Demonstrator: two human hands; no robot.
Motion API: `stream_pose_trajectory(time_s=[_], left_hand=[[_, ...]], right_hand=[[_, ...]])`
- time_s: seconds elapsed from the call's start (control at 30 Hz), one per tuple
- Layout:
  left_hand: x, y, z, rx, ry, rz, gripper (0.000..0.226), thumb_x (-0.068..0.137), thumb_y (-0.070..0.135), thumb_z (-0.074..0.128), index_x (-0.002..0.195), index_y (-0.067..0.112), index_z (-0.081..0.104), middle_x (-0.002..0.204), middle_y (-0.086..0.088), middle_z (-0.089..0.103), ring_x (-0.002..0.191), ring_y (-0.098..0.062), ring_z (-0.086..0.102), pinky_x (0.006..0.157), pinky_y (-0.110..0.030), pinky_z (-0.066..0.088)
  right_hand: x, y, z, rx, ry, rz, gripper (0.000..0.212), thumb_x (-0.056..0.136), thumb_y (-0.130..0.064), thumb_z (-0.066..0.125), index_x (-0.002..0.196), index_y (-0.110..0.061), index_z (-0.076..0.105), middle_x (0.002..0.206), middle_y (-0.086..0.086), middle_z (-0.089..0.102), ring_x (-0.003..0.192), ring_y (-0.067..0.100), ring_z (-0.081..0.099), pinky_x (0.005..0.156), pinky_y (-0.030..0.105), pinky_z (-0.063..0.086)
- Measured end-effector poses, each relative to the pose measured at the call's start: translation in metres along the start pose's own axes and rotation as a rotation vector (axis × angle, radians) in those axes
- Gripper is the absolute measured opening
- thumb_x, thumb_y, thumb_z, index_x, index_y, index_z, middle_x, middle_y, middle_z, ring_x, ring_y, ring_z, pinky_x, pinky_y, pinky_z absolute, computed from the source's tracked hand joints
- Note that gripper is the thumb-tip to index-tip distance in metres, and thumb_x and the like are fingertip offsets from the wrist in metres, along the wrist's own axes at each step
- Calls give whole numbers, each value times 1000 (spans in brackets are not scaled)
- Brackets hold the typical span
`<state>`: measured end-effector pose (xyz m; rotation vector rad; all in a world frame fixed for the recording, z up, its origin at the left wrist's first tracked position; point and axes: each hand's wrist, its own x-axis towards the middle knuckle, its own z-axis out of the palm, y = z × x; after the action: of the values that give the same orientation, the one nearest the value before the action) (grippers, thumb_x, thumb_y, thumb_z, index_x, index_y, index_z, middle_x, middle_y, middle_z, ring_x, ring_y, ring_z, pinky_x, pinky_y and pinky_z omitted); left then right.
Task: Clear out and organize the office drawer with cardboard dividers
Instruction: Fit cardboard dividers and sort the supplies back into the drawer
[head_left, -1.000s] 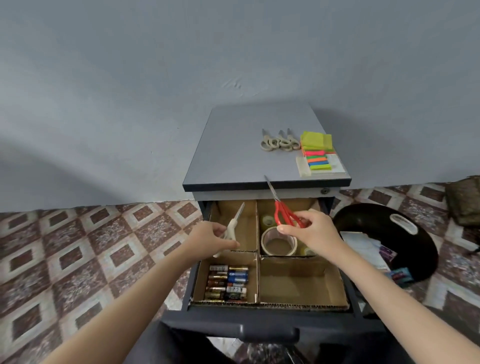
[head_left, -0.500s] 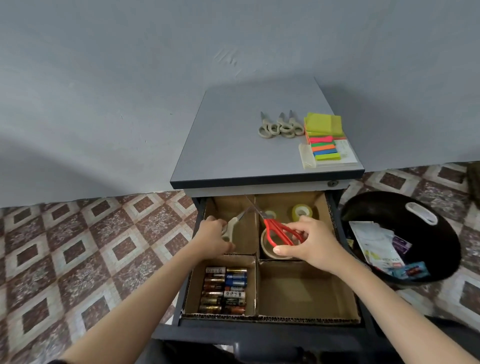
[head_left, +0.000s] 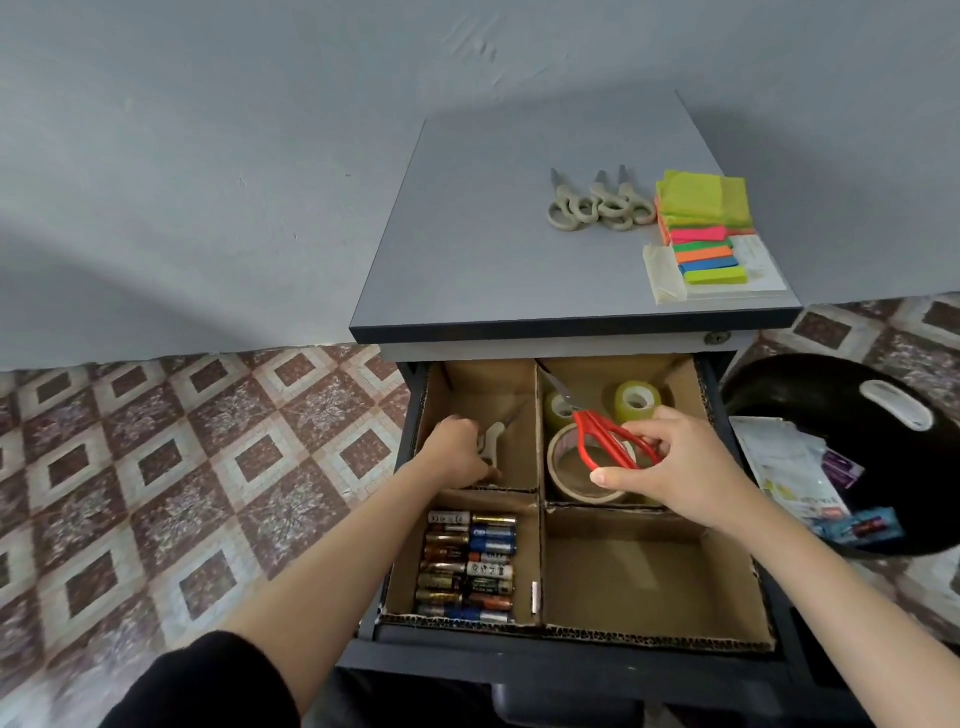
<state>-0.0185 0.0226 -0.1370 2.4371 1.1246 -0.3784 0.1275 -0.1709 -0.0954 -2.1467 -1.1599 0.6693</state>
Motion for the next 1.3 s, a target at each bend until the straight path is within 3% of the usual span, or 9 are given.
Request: stream_pose_trajectory(time_s=[0.2,0.37,0.53,0.67,0.73,0.83,0.93,1.1,1.3], left_hand=[[10,1,5,24,-22,-2,36,81,28,72,105,4,60,104,-9,62,85,-17,54,70,-24,46],[15,0,9,0,-9,-1,41,81,32,71,108,4,58,107,-9,61,93,-21,58,77,-28,50],[0,-6,-4,-352,69,29,54,88,36,62,131,6,50,126,-8,58,115,-20,54,92,-25,43],[-36,-17,-16,-310,500,222,29,92,22,56,119,12,61,119,-1,59,98,-10,54,89,-19,44],[-49,-28,-13,-261,679,228,37,94,22,52,130,13,52,132,0,50,116,-14,47,97,-19,34],[-54,-47,9,-204,526,159,52,100,30,38,148,15,23,155,6,17,143,-15,13,115,-27,14],[-57,-55,29,-272,417,198,52,102,27,30,149,17,11,152,16,-5,143,-4,-5,117,-23,0],[-61,-55,29,-448,416,190,52,102,34,22,150,16,12,157,8,3,140,2,-2,113,-16,-1],[-62,-54,27,-463,413,187,51,102,31,22,149,14,15,158,3,9,142,-2,1,113,-17,-3]], right_hand=[[2,0,3,2,-20,17,55,65,-51,76,110,-21,65,96,-5,48,98,18,56,87,37,52],[5,3,4,-9,-39,41,63,64,-54,75,117,-22,62,106,3,49,107,21,54,91,38,51],[4,4,6,16,-53,43,65,62,-55,76,115,-21,62,107,0,51,105,19,54,90,39,51],[-1,-2,7,25,-59,20,60,59,-58,75,105,-19,67,94,1,53,91,16,56,82,33,52],[-5,-9,11,17,-65,0,68,52,-67,70,100,-19,68,90,-1,53,87,15,55,80,33,52],[-4,-23,19,-73,-100,-30,59,62,-60,73,97,-13,70,91,-9,53,87,10,53,78,24,48],[6,-45,32,-231,-126,-73,55,68,-65,67,92,-16,70,93,-2,57,87,12,54,76,22,46],[38,-80,57,-431,-106,-73,50,71,-69,61,66,-20,52,73,-6,47,63,8,49,59,20,44],[65,-102,82,-618,-118,-76,52,79,-66,56,73,-14,48,87,0,49,80,17,52,66,28,39]])
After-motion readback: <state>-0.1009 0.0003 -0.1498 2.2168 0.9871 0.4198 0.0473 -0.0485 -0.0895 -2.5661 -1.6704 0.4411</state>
